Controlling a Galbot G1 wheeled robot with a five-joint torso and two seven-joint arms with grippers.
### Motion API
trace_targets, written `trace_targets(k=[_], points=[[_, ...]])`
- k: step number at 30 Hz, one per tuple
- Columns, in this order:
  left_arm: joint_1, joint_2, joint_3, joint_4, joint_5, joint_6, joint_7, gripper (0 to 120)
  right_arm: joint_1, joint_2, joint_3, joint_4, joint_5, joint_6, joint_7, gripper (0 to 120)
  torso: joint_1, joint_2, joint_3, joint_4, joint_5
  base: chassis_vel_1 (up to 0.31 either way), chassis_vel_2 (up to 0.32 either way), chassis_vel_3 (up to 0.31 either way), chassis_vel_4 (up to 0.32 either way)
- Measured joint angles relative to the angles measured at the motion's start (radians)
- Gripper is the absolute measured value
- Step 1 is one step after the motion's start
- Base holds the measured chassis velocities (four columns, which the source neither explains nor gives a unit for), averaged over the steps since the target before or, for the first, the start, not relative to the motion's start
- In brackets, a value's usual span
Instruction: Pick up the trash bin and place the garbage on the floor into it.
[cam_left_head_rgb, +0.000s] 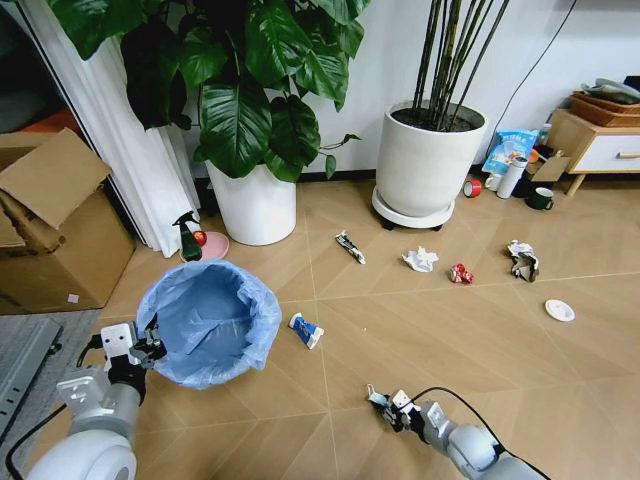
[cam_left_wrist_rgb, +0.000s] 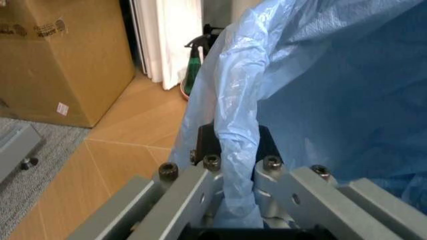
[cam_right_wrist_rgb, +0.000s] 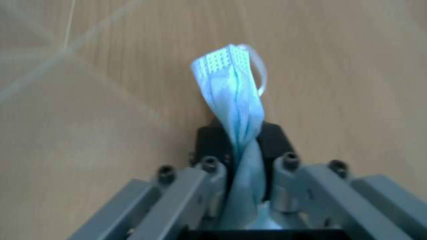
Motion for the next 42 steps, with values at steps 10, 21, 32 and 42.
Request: trace_targets(k=[10,21,32,42], points=[[-0.026,0.065,0.017,0.044,-0.036,0.023,-0.002,0,0.039,-0.089,0.091,0.329,0.196,-0.088,0.086,0,0.0,0.0,0.0,-0.0002,0.0002,0.0,0.0,0.0,0.0],[-0.101,0.156,0.057,0.138,-0.125,0.062,-0.011,0,0.281,-0.116,0.0,0.598,0.457,-0.192,0.182,0,0.0,0.0,0.0,0.0,-0.0003,0.0,0.0,0.0,0.0],[-0.205,0.245,0.149,0.207,-0.305,0.19,-0.056,0,0.612,-0.045,-0.382,0.68,0.698,-0.261,0.299,0,0.0,0.0,0.0,0.0,-0.0004,0.0,0.0,0.0,0.0],[-0.261,0.3,0.169,0.231,-0.405,0.226,-0.098,0,0.655,0.009,-0.597,0.664,0.721,-0.326,0.342,6,0.0,0.0,0.0,0.0,-0.0003,0.0,0.0,0.0,0.0]])
